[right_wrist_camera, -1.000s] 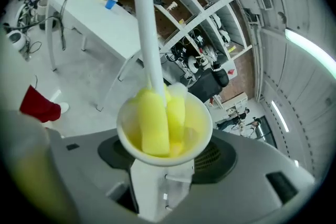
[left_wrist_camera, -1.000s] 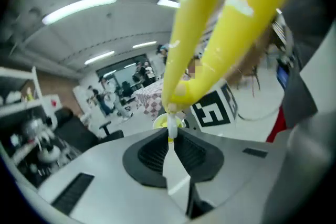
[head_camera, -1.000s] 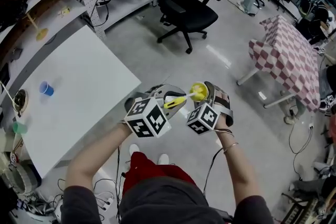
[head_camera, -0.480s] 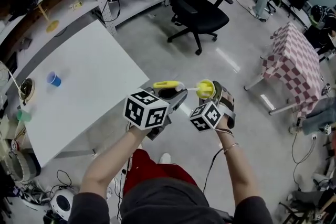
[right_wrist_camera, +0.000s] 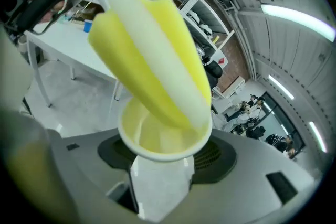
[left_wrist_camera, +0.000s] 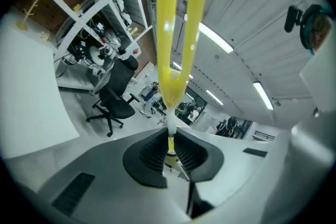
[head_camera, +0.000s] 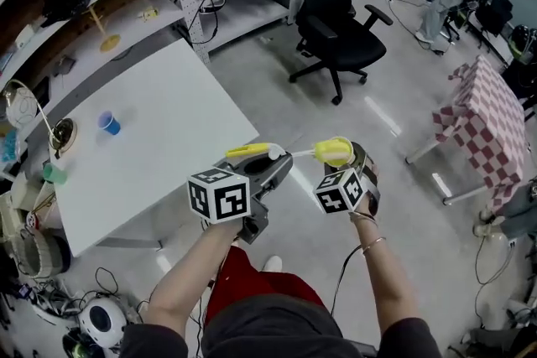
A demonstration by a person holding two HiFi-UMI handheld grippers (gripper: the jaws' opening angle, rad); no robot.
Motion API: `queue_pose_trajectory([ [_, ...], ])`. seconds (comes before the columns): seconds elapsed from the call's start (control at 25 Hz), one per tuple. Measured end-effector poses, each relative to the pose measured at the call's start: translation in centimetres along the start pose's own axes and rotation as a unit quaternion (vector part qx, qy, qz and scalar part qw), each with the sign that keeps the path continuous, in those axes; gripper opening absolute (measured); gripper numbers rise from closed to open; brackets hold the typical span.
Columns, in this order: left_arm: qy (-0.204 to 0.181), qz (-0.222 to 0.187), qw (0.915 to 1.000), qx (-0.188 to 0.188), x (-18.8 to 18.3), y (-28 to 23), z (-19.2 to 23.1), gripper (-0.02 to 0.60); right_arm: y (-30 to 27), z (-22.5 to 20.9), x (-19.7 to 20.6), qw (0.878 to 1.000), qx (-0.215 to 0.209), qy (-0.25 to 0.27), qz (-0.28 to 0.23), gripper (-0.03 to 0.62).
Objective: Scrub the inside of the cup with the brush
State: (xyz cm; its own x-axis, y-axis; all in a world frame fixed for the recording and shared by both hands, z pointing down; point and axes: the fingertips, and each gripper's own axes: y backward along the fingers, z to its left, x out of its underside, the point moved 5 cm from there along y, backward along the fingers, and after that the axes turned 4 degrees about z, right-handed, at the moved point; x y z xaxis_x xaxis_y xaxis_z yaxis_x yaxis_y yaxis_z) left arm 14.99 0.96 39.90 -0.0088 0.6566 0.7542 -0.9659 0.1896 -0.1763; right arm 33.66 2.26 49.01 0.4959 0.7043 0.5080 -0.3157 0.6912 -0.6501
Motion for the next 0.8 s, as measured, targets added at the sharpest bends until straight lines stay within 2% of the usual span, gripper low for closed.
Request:
queue_pose_trajectory([
  [0.12,0.011,-0.037,0.9992,-0.01,-0.6,2.1,0.4,0.041,0.1,0.5,-0.9,0.999,-0.025,-0.03,-0.013,0.293],
  [0.36,0.022,-0.112,0.9928,-0.038,-1.6,5.7,0.7,0.041,0.5,2.7,-3.7,0.996,-0.061,-0.045,-0.046,0.293],
  [0.56,0.018,-0.175,0.9817,-0.073,-2.2,8.7,1.3,0.041,1.1,5.0,-6.8,0.989,-0.104,-0.07,-0.078,0.293],
  [0.8,-0.009,-0.22,0.9657,-0.137,-3.3,12.4,2.4,0.041,1.4,7.4,-10.4,0.981,-0.146,-0.078,-0.099,0.293],
])
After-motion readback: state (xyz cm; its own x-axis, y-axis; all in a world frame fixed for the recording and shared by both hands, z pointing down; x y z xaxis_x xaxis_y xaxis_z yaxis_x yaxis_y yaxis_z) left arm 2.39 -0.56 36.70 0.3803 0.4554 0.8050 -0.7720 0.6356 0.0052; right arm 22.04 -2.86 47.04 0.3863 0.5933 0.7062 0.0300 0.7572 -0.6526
